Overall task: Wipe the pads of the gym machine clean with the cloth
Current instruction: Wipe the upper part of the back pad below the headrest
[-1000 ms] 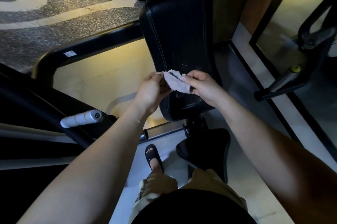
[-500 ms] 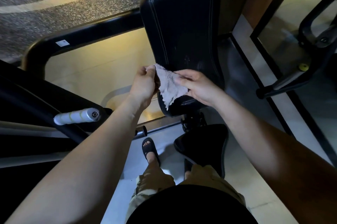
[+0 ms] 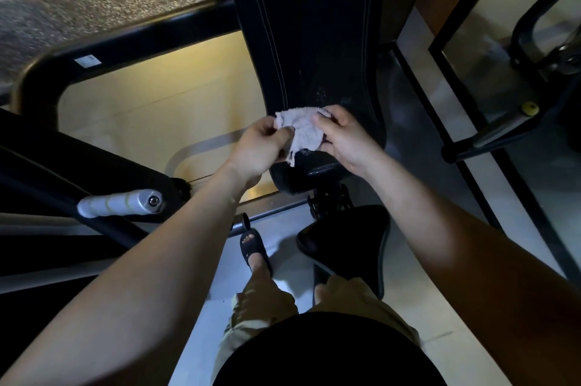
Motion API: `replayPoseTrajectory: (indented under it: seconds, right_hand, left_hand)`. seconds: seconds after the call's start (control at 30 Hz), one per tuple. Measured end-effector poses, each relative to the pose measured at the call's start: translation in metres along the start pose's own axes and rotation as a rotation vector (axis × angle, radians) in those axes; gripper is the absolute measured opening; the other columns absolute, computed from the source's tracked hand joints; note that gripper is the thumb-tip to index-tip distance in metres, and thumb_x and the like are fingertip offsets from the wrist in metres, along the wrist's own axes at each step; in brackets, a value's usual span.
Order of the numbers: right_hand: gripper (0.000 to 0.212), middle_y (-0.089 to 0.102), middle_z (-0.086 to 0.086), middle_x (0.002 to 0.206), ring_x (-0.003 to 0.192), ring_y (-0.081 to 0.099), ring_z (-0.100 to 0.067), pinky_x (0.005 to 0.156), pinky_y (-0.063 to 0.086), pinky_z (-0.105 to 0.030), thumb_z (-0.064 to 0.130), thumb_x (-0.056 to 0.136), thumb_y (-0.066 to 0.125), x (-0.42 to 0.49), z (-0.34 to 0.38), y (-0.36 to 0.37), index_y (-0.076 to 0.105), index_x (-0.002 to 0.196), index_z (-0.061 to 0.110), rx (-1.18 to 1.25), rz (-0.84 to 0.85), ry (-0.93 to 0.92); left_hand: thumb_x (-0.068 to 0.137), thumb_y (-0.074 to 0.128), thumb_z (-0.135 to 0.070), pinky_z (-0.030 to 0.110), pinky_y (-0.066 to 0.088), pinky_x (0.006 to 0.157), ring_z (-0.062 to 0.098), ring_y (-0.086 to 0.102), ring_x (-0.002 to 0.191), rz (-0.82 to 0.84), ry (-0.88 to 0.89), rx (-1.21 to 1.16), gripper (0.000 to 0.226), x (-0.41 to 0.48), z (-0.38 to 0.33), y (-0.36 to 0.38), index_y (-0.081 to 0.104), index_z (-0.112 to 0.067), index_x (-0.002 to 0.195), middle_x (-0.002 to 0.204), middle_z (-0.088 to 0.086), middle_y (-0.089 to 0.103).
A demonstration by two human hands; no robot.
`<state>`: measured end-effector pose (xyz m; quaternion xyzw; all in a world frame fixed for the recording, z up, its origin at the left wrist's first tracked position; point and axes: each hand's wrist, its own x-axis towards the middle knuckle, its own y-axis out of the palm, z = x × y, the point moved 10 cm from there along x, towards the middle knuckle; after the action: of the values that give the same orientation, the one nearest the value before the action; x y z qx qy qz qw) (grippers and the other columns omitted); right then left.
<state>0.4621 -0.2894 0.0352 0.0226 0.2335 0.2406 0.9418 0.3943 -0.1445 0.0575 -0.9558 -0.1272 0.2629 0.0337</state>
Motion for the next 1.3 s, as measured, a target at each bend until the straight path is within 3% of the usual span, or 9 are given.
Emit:
replayPoseTrajectory:
  seconds: [0.17, 0.27, 0.33, 0.5, 0.63, 0.83, 1.03, 1.17, 1.3]
  right_hand:
    - [0.019, 0.069, -0.008, 0.114, 0.102, 0.072, -0.026, 0.085, 0.062, -0.049, 0.013, 0.097, 0.066, 0.007, 0.015, 0.002, 0.055, 0.111, 0.018, -0.066, -0.085, -0.084]
    - [0.035, 0.07, -0.003, 0.109, 0.095, 0.073, -0.015, 0.08, 0.063, -0.035, 0.015, 0.094, 0.066, 0.015, 0.044, -0.007, 0.049, 0.123, 0.026, -0.187, -0.238, -0.196]
    - [0.037, 0.07, -0.001, 0.103, 0.089, 0.071, -0.008, 0.078, 0.06, -0.026, 0.015, 0.094, 0.066, 0.018, 0.071, -0.009, 0.048, 0.123, 0.027, -0.229, -0.301, -0.308]
    - [0.007, 0.069, 0.005, 0.094, 0.085, 0.067, -0.002, 0.073, 0.055, -0.021, 0.012, 0.094, 0.064, 0.033, 0.107, -0.007, 0.061, 0.096, 0.018, -0.332, -0.383, -0.435]
    - [0.005, 0.072, -0.003, 0.086, 0.081, 0.07, -0.017, 0.074, 0.06, -0.042, 0.008, 0.09, 0.065, 0.048, 0.09, -0.01, 0.063, 0.086, 0.009, -0.434, -0.469, -0.396]
    - [0.008, 0.074, -0.002, 0.1, 0.094, 0.071, -0.018, 0.079, 0.056, -0.025, 0.007, 0.093, 0.064, 0.049, 0.039, -0.015, 0.068, 0.088, 0.012, -0.492, -0.494, -0.179]
    - [0.003, 0.07, 0.0, 0.087, 0.078, 0.067, -0.013, 0.063, 0.054, -0.024, 0.013, 0.092, 0.067, 0.052, 0.093, -0.007, 0.068, 0.093, 0.01, -0.483, -0.423, -0.397]
    - [0.005, 0.067, 0.0, 0.083, 0.076, 0.064, -0.017, 0.06, 0.044, -0.025, 0.011, 0.091, 0.066, 0.052, 0.052, -0.01, 0.065, 0.087, 0.01, -0.533, -0.468, -0.317]
    - [0.009, 0.063, 0.005, 0.091, 0.085, 0.062, -0.016, 0.063, 0.036, -0.014, 0.011, 0.095, 0.061, 0.044, 0.029, -0.014, 0.064, 0.103, 0.011, -0.455, -0.473, -0.235]
  left_hand:
    - [0.096, 0.063, -0.007, 0.038, 0.062, 0.071, 0.029, 0.074, 0.087, -0.148, 0.025, -0.138, 0.021, 0.008, -0.019, -0.007, 0.052, -0.013, 0.113, 0.104, 0.016, 0.069]
    - [0.091, 0.065, -0.005, 0.027, 0.059, 0.071, 0.012, 0.068, 0.081, -0.227, 0.22, 0.109, 0.045, 0.012, -0.05, -0.012, 0.043, -0.019, 0.127, 0.096, -0.002, 0.062]
    - [0.09, 0.064, -0.006, 0.016, 0.052, 0.071, -0.001, 0.06, 0.079, -0.272, 0.37, 0.258, 0.041, 0.012, -0.079, -0.01, 0.049, -0.017, 0.127, 0.094, -0.008, 0.06]
    - [0.088, 0.064, -0.008, 0.007, 0.038, 0.073, 0.012, 0.054, 0.09, -0.412, 0.603, 0.57, 0.027, 0.02, -0.124, -0.004, 0.064, -0.011, 0.115, 0.107, 0.007, 0.06]
    - [0.083, 0.062, -0.005, 0.024, 0.037, 0.071, 0.023, 0.053, 0.083, -0.424, 0.505, 0.745, 0.025, 0.04, -0.114, 0.006, 0.068, -0.003, 0.108, 0.104, 0.015, 0.058]
    - [0.083, 0.059, -0.008, 0.028, 0.031, 0.063, 0.033, 0.059, 0.08, -0.36, 0.283, 0.907, 0.01, 0.06, -0.06, 0.023, 0.068, -0.007, 0.083, 0.09, 0.014, 0.062]
    - [0.086, 0.065, -0.013, 0.034, 0.045, 0.068, 0.028, 0.058, 0.078, -0.581, 0.457, 0.703, 0.016, 0.038, -0.096, -0.006, 0.074, -0.007, 0.097, 0.096, 0.013, 0.062]
    - [0.085, 0.061, -0.026, 0.036, 0.053, 0.07, 0.029, 0.064, 0.08, -0.44, 0.265, 0.738, 0.017, 0.055, -0.055, 0.0, 0.073, -0.017, 0.09, 0.089, 0.007, 0.068]
    - [0.09, 0.064, -0.017, 0.024, 0.046, 0.066, 0.018, 0.063, 0.078, -0.392, 0.17, 0.567, 0.012, 0.054, -0.034, 0.001, 0.071, -0.013, 0.098, 0.083, -0.003, 0.067]
